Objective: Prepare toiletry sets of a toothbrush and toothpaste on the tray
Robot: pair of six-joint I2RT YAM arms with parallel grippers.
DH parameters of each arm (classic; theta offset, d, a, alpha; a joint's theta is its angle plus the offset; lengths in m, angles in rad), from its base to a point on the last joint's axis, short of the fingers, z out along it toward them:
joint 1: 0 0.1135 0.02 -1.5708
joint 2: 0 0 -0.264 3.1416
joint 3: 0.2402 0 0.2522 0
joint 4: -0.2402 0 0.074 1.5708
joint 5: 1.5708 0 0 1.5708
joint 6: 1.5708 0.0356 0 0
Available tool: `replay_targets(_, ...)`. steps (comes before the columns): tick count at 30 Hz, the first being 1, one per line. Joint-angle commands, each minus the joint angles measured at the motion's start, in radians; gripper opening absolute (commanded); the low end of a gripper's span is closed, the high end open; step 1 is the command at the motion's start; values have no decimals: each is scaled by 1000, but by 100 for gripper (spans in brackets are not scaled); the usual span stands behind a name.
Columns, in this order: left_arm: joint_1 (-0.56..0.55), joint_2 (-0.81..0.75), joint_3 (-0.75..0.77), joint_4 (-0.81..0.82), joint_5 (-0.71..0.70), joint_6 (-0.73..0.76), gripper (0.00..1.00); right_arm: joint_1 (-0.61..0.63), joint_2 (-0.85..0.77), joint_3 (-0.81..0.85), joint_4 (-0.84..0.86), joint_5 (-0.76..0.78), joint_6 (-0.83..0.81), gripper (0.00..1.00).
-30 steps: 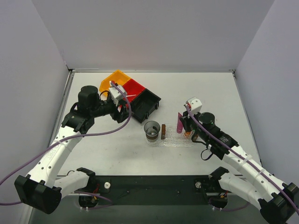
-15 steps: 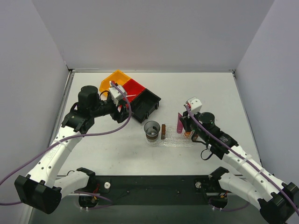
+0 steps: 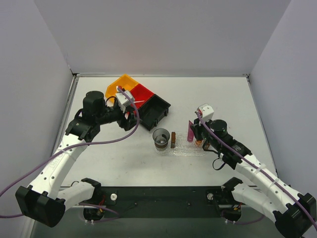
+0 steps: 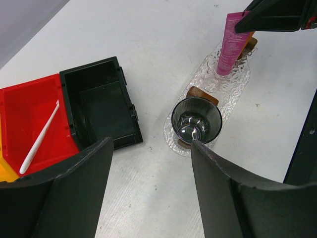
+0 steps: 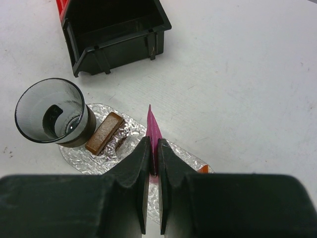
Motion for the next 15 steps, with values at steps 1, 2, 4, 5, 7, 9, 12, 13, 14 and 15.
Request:
replay_targets(1, 8, -2, 2, 54, 27, -2, 74, -9, 7, -10, 84, -10, 14, 0)
replay_targets(2, 8, -2, 2, 54, 27, -2, 74, -7, 9, -12, 86, -10, 17, 0)
replay_targets(4, 8, 0, 2, 54, 27, 0, 74, -9, 12, -12, 89, -8, 17, 0)
replay_targets(5, 8, 0, 2, 54, 29, -2, 74, -11, 13, -13, 90, -8, 19, 0)
replay_targets(7, 8, 0, 2, 54, 29, -2, 74, -11, 18, -15, 93, -5, 20, 0)
replay_targets(9, 8, 0, 0, 56, 30, 0, 74, -12, 20, -15, 96, -2, 22, 0)
replay_targets(12, 8, 1, 0, 54, 32, 0, 74, -14, 24, -19, 99, 1, 23, 0)
replay_targets(13, 8, 3, 2, 54, 32, 1, 74, -15, 26, -19, 99, 1, 23, 0)
replay_targets(14, 8, 4, 2, 54, 32, 1, 74, -15, 27, -21, 102, 1, 23, 0)
replay_targets(15, 8, 3, 2, 51, 32, 1, 74, -15, 27, -19, 104, 1, 23, 0)
